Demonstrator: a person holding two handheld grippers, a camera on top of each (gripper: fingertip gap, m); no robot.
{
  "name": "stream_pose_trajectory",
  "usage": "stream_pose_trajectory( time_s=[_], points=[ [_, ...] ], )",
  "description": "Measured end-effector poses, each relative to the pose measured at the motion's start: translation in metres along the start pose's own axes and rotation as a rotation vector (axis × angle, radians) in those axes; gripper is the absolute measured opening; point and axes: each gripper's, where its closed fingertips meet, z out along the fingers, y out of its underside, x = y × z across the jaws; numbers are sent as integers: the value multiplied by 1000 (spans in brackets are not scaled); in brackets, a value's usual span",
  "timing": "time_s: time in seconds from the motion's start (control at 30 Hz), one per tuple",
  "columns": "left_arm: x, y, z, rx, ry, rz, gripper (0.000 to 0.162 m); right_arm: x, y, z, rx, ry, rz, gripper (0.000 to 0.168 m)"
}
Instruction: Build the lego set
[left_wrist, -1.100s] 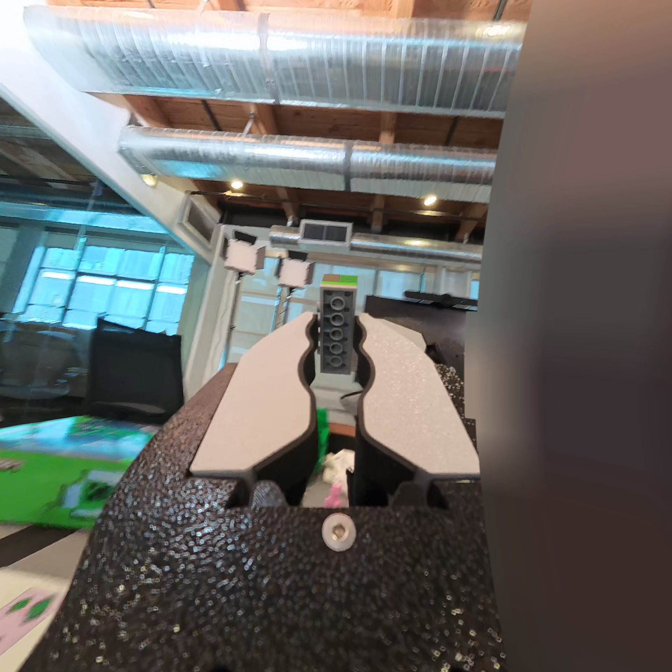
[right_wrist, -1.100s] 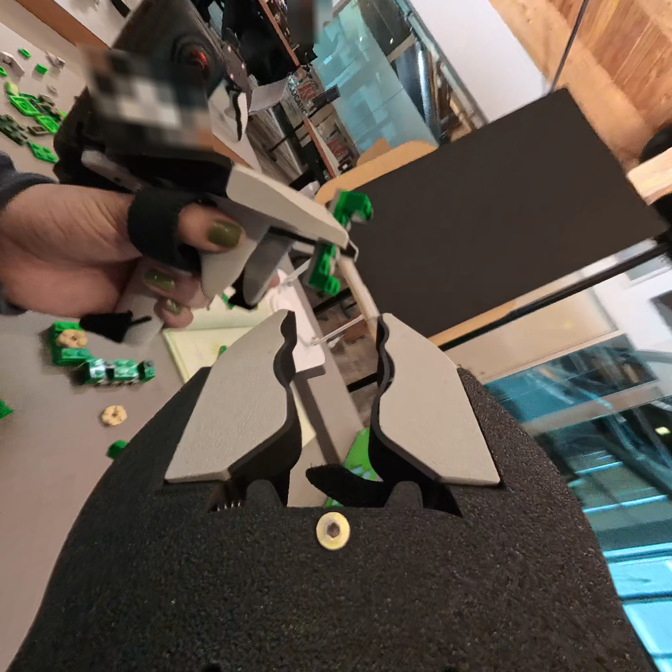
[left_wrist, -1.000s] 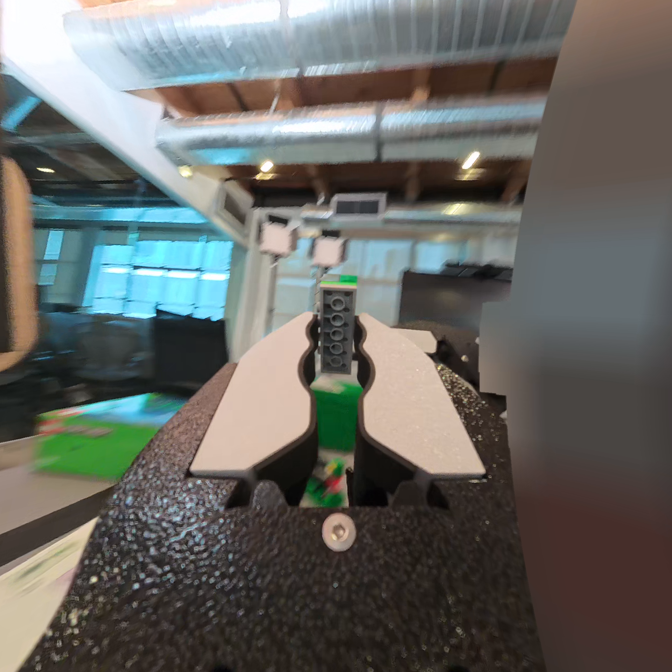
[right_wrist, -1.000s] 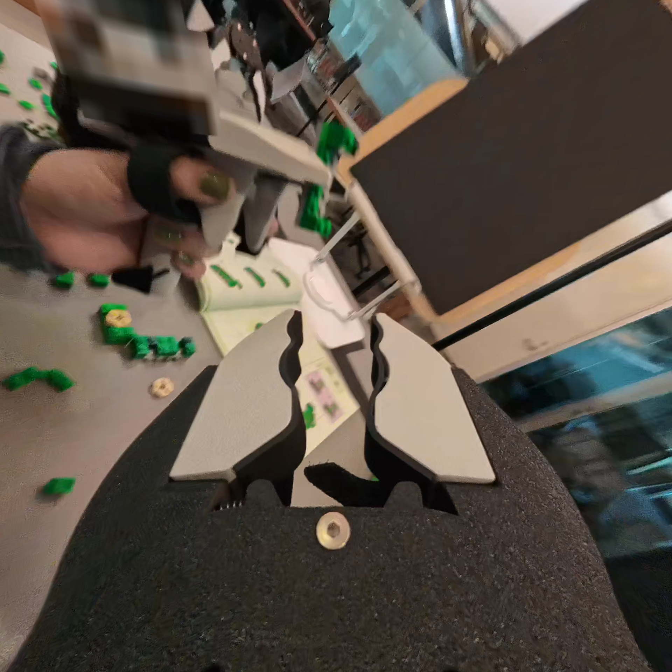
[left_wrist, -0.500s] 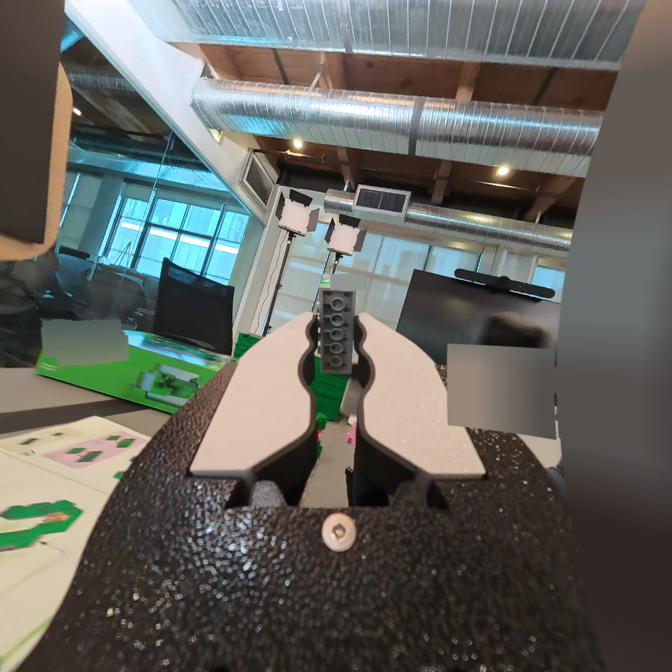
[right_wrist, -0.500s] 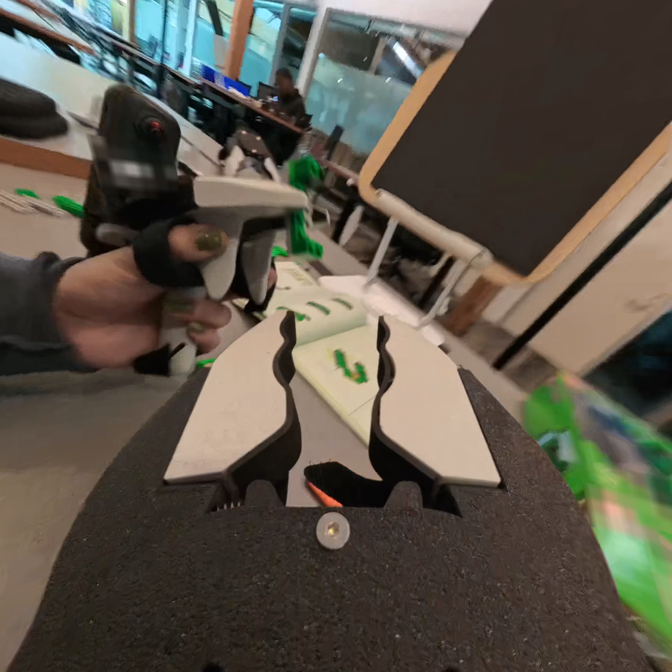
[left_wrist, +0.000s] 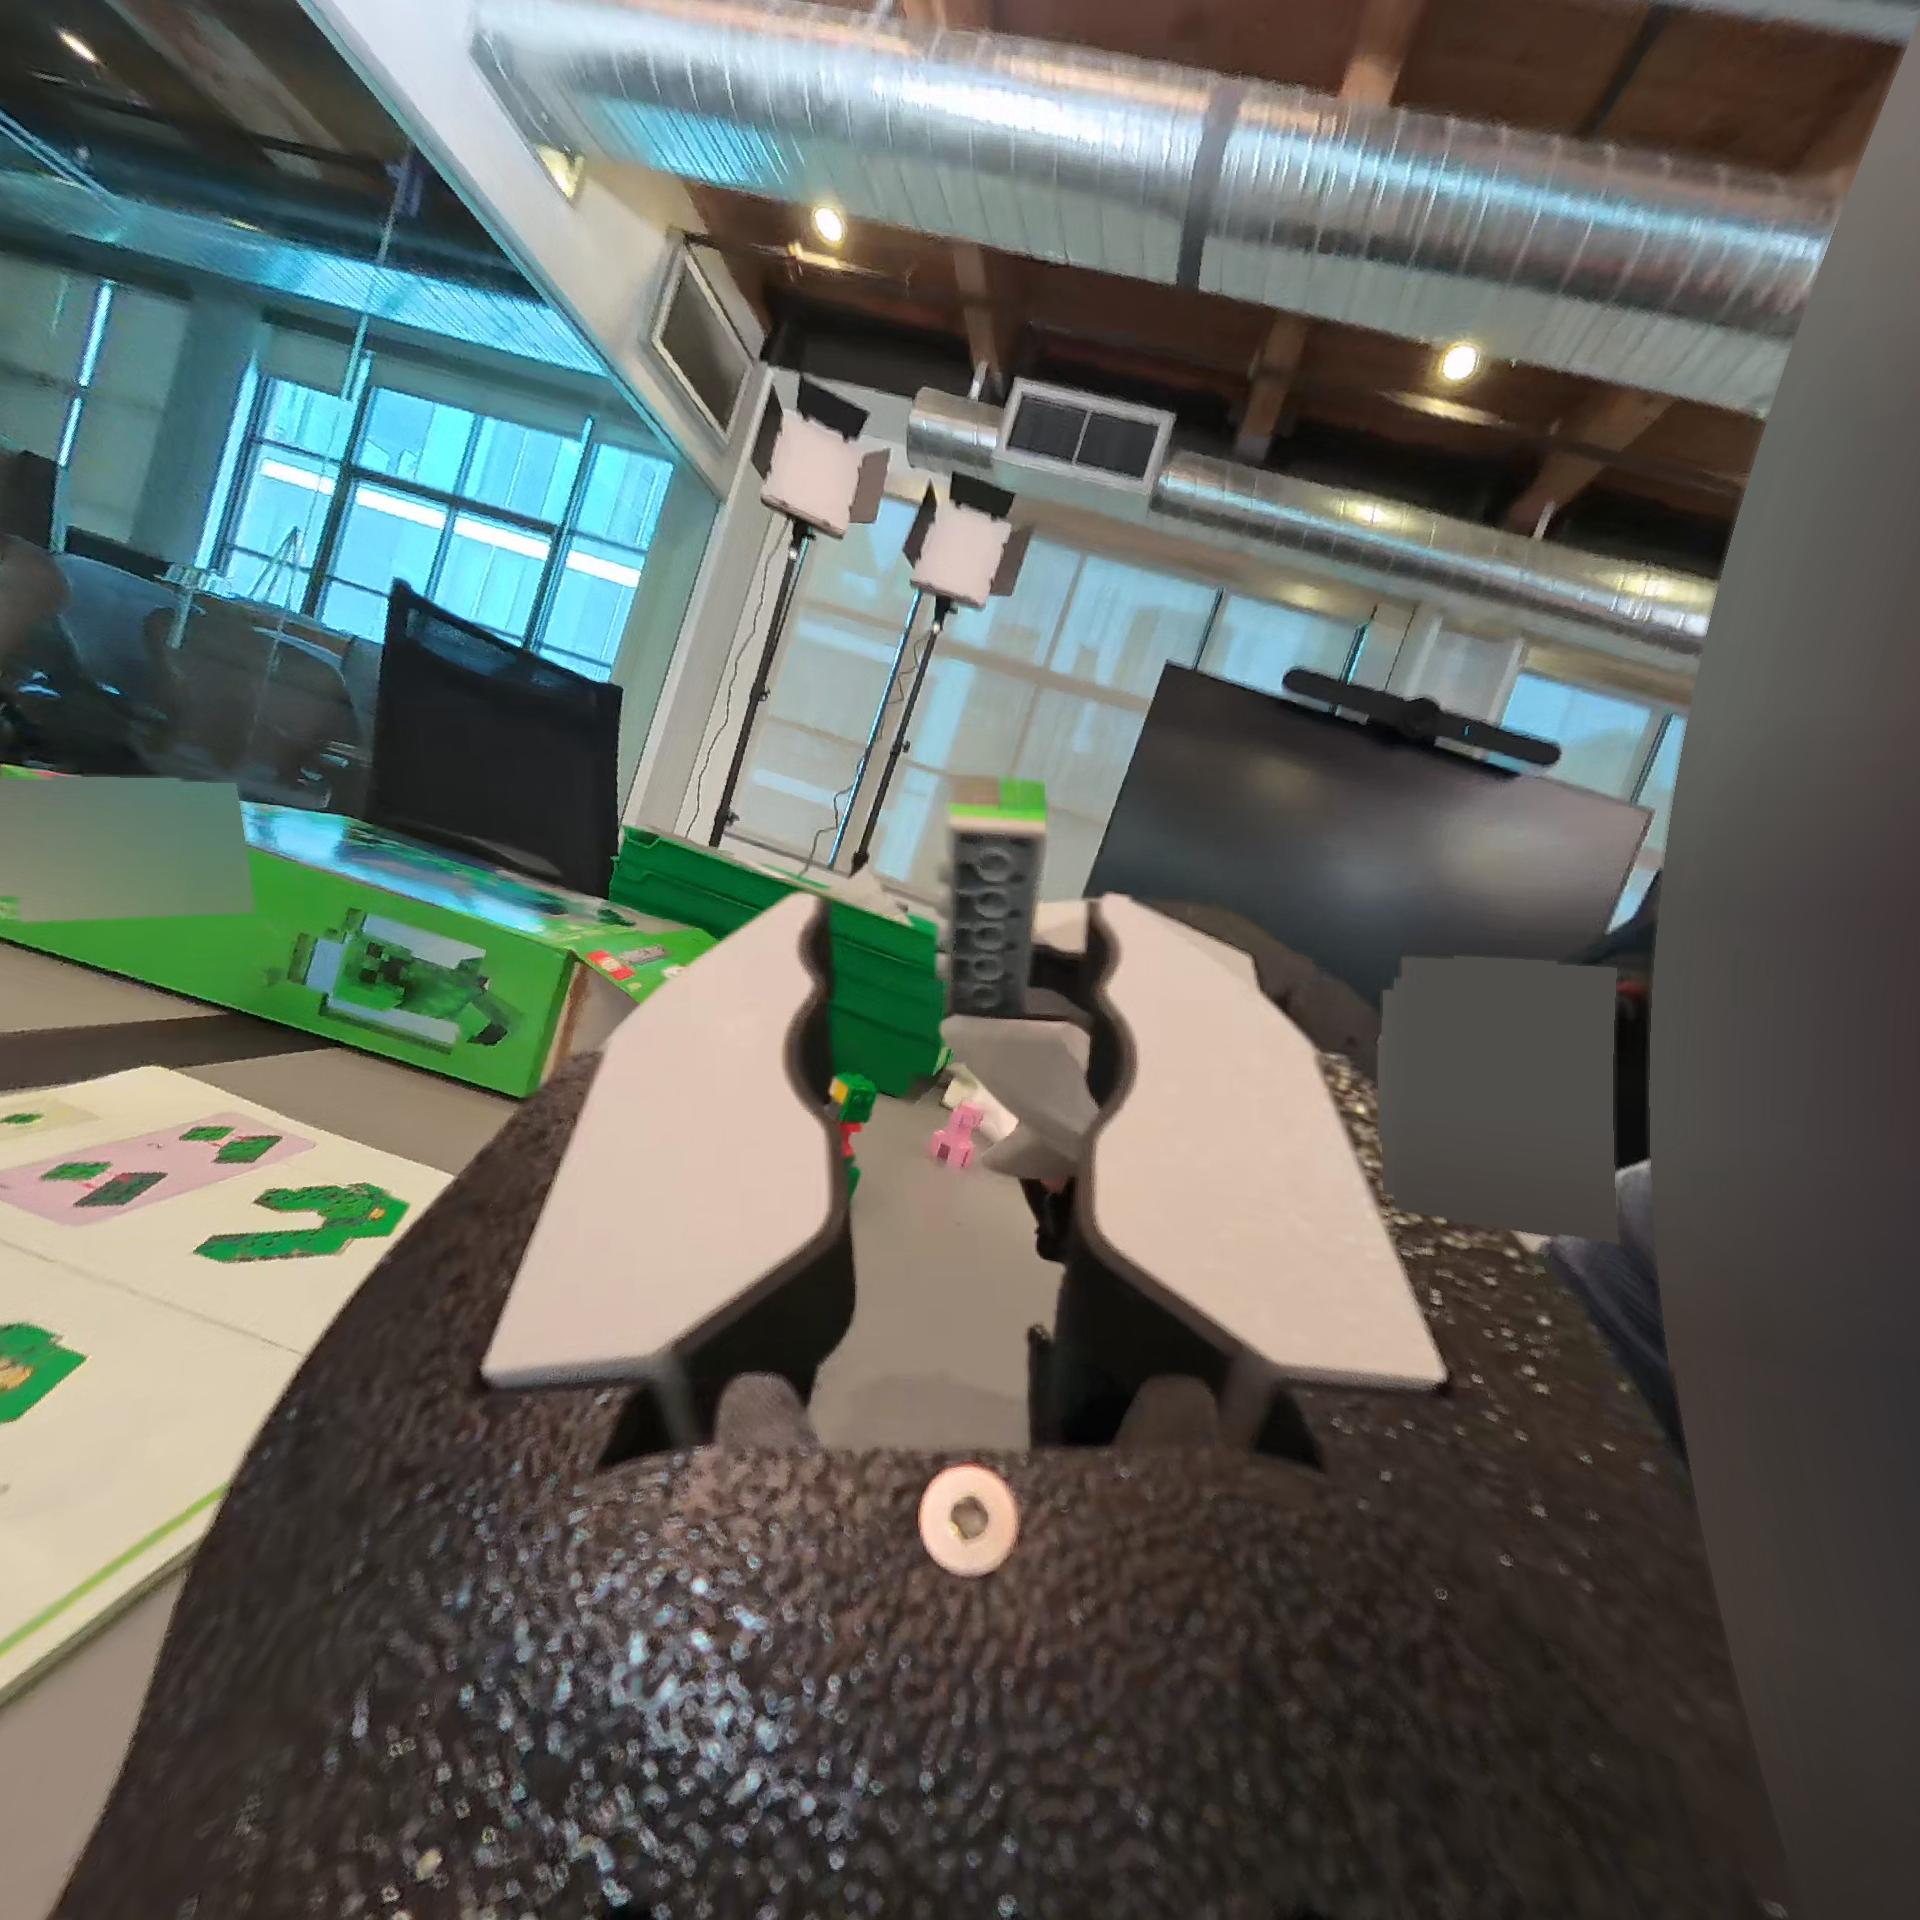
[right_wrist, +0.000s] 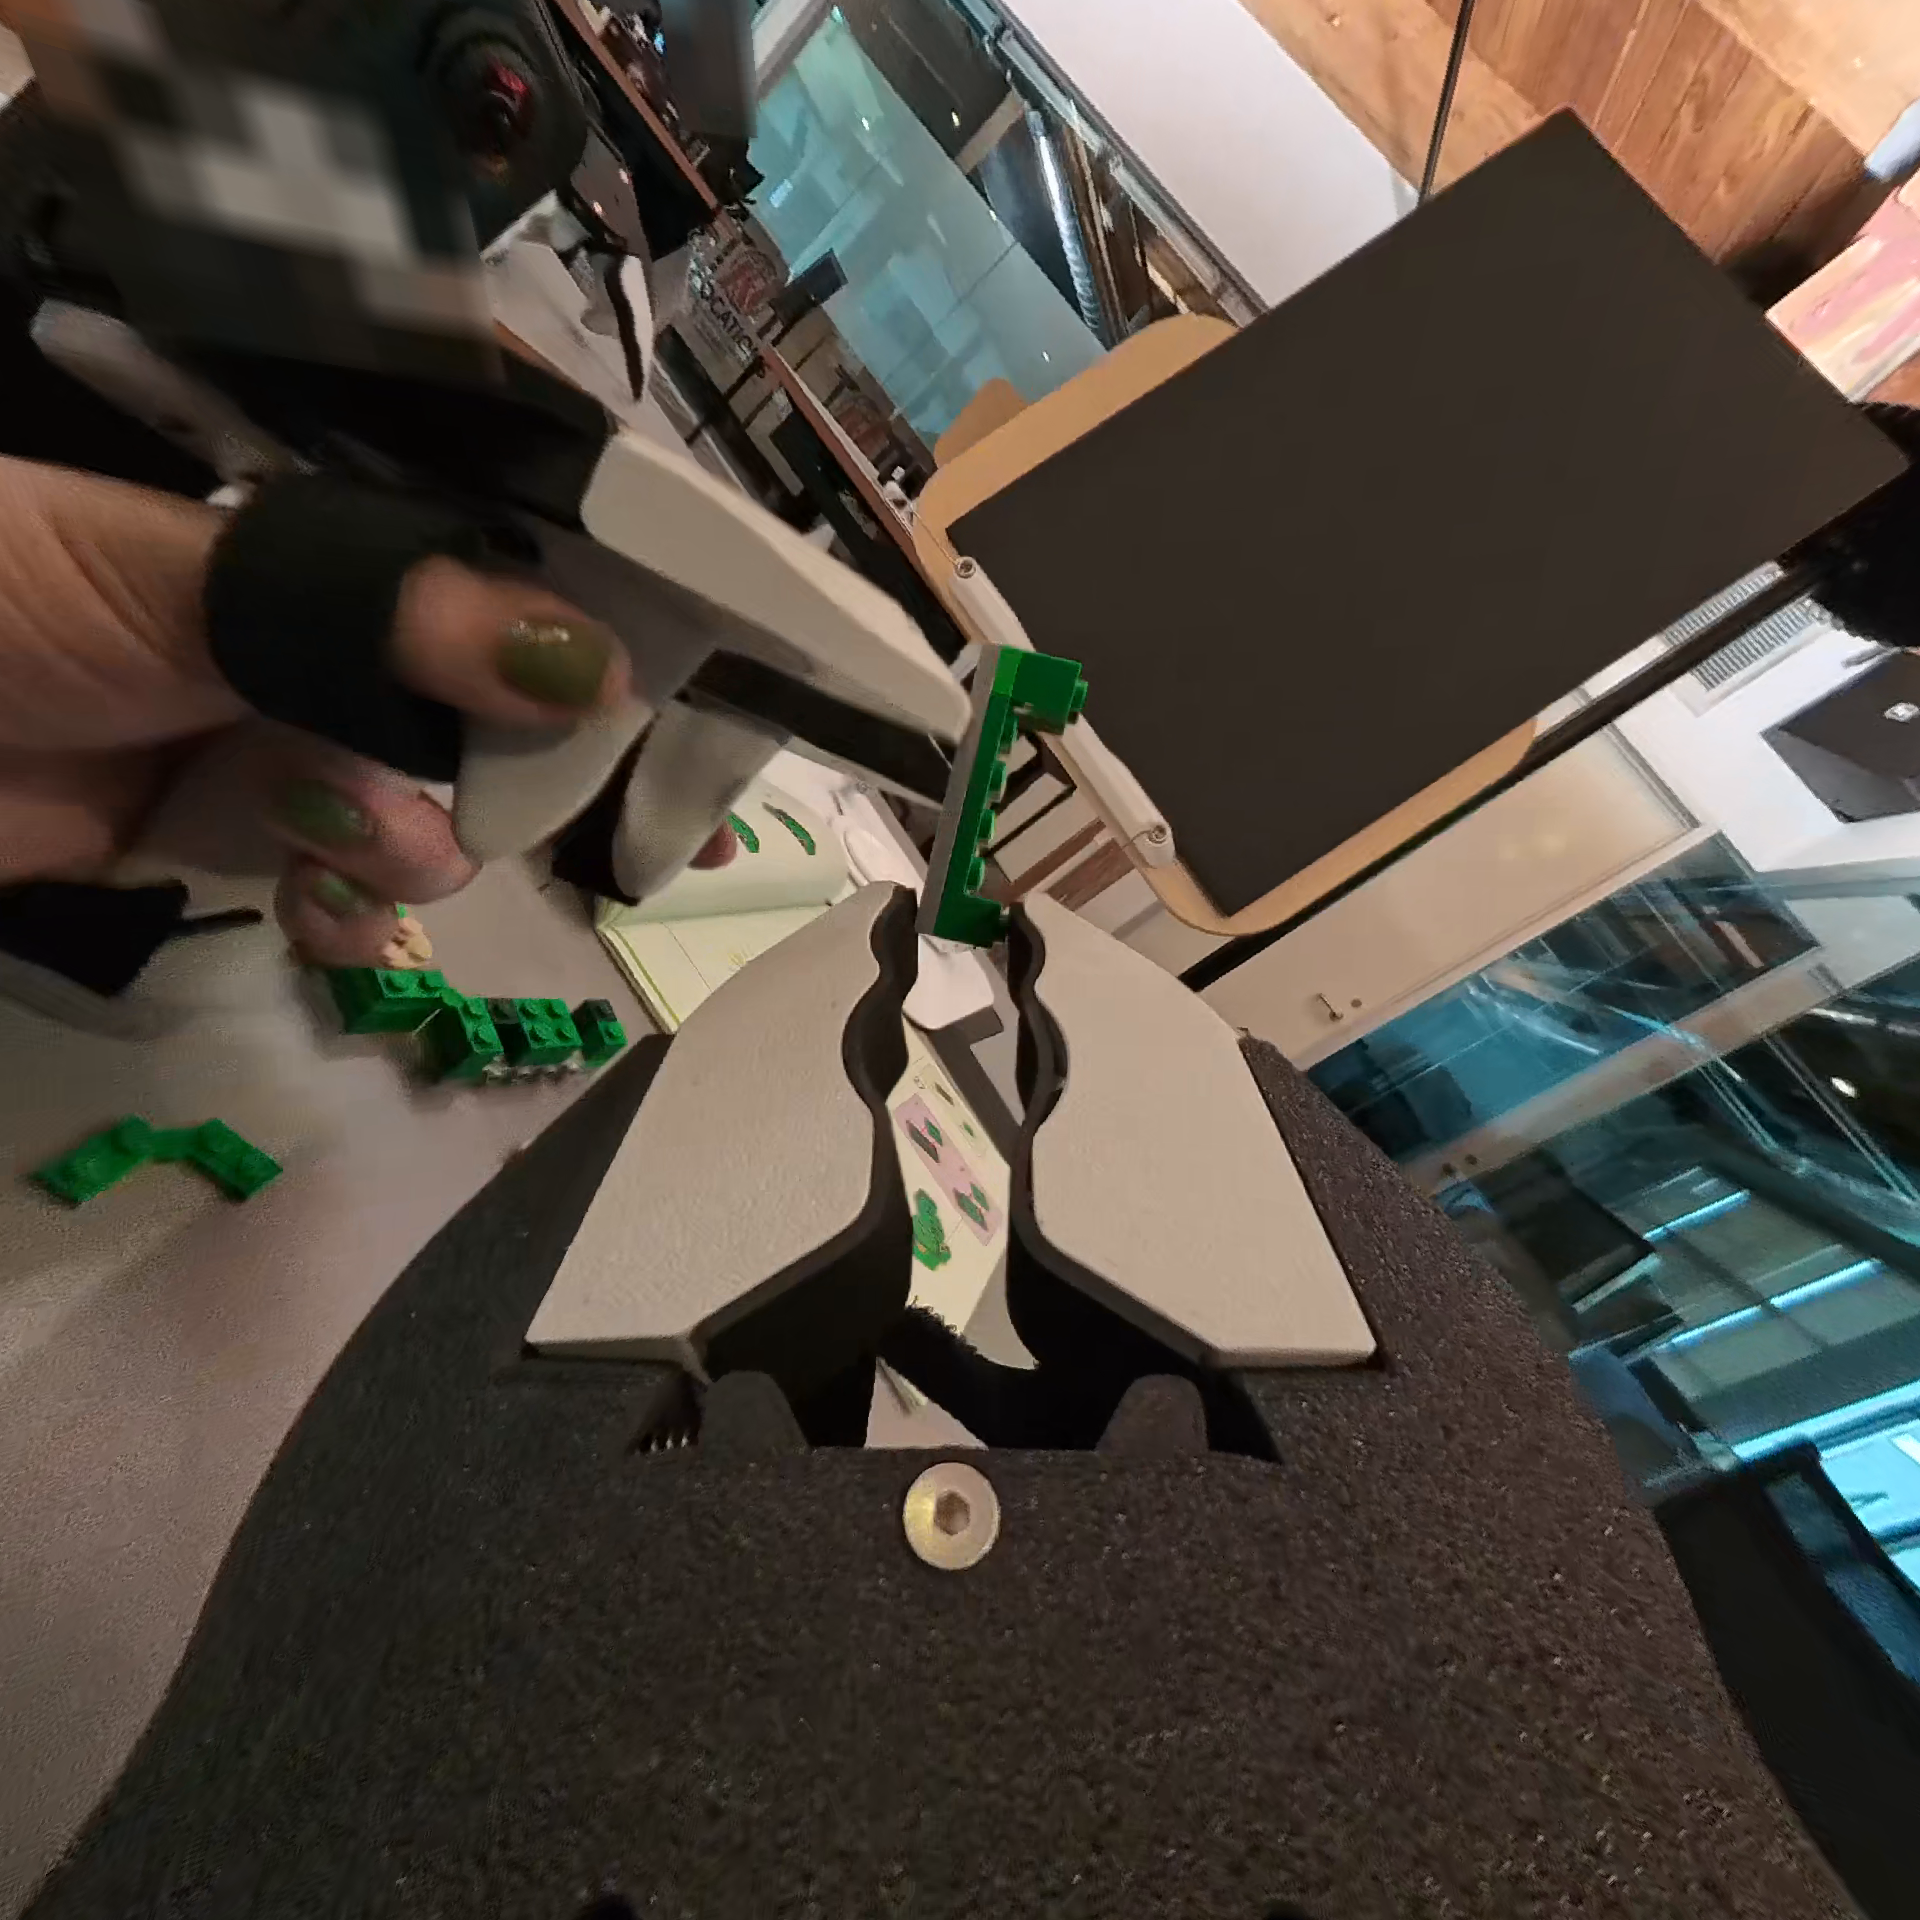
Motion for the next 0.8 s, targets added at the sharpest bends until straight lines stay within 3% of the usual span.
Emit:
stream_pose_trajectory(
  time_s=[0.27,0.43,0.6,0.63,0.67,0.8],
  points=[
    [3,15,0,-132,28,-13,79,-10,6,-8,36,-54,-157,16],
    [9,17,-8,-168,31,67,52,-18,10,-12,47,-86,-248,16],
    [12,25,-8,-200,59,34,45,-23,9,-12,50,-96,-279,16],
    [14,26,-7,-196,71,35,37,-23,9,-12,52,-95,-288,16],
    [15,26,-8,-190,81,44,20,-25,9,-12,52,-97,-298,16],
    [16,23,-10,-192,79,104,19,-27,4,-15,80,-179,-183,18]
  ],
)
